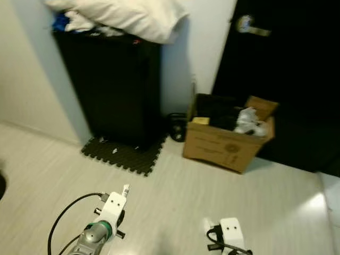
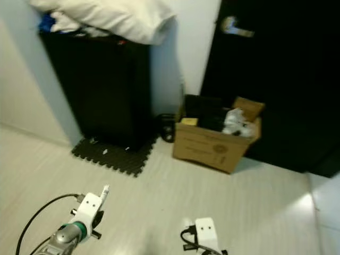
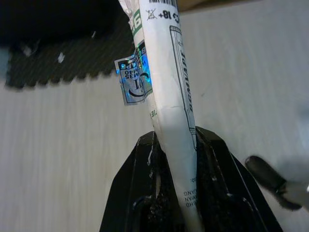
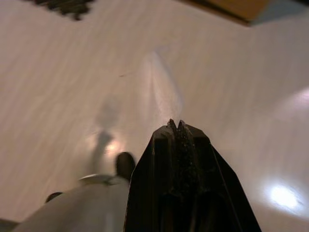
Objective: Clean up the room
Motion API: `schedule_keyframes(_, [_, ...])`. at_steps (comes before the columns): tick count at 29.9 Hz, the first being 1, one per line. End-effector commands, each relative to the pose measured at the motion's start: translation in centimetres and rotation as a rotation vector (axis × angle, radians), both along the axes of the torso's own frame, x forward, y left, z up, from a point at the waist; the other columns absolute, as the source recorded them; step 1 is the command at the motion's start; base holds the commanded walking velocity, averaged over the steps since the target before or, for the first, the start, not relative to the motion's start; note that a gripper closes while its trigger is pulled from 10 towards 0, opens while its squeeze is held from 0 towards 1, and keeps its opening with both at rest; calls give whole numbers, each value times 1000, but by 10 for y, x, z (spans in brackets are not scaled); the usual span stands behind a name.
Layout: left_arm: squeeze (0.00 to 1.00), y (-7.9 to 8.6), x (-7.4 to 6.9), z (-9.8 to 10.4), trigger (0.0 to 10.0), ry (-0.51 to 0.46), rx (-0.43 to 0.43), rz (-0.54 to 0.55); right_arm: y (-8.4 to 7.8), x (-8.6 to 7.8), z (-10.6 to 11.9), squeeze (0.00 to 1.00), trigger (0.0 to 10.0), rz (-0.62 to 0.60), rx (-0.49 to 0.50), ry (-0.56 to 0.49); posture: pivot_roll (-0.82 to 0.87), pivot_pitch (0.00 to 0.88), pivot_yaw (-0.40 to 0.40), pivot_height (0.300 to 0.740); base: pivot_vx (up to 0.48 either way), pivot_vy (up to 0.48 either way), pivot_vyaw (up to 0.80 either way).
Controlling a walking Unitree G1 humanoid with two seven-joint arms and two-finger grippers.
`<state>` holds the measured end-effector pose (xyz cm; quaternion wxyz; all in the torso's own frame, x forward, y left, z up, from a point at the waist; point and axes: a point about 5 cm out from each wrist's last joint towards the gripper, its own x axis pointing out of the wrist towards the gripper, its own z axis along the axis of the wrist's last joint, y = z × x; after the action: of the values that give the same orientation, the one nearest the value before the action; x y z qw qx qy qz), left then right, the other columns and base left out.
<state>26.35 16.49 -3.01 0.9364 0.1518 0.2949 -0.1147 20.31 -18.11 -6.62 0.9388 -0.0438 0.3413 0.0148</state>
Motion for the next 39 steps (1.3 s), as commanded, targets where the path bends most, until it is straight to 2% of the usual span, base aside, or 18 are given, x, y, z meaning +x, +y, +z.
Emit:
schedule_keyframes(1, [0,7,-12,-10,10000,53,26,2,5,-6,-4,0,10000,-4,13,22,-53,9,92,740,0,0,-756])
schedule_keyframes(39, [0,6,-14,-12,10000,61,38,-12,4,-7,-5,0,10000,8,0,35,-50,5,88,740,0,0,-756])
